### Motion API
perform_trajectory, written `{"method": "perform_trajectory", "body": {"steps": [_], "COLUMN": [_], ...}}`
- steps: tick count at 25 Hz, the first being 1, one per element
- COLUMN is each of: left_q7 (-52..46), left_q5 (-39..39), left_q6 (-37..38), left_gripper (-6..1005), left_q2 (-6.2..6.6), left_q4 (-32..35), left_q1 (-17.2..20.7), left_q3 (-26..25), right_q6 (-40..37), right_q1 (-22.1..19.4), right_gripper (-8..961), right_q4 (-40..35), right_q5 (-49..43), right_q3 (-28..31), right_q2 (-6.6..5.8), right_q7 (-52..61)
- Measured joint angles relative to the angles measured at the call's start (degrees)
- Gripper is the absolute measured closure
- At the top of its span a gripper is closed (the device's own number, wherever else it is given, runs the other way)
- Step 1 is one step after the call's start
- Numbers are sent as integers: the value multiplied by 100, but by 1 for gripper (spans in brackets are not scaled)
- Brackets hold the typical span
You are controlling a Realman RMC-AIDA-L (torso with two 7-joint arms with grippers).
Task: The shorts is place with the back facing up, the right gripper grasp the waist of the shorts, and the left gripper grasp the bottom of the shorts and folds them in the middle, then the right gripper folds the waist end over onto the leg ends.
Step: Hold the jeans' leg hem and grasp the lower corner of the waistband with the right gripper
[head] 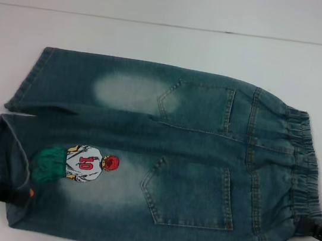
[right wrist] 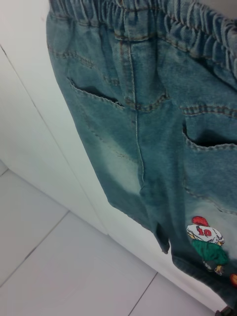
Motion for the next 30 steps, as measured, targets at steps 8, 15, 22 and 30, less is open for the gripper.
{"method": "perform_trajectory", "body": {"steps": [8, 15, 22, 30], "left_q7": [-13, -5, -6, -16], "left_q5": [-5, -75, -81, -236], "left_q6": [-2, -10, -25, -175], "left_gripper": [997, 997, 997, 997], "left_q2": [0, 0, 0, 4], "left_q4": [-1, -1, -49, -54], "left_q1": [-31, -26, -31, 8], "left_q3": [0, -8, -9, -36], "right_q6": [23, 27, 28, -11], "right_q1": [-20, -29, 13, 139], "right_gripper": [539, 813, 906, 905], "right_q4": [-19, -48, -52, -79], "right_q5": [-7, -7, -7, 1], "right_q3": [-38, -7, -23, -16], "right_q2": [-17, -22, -27, -40], "right_q7": [65, 73, 73, 73]}}
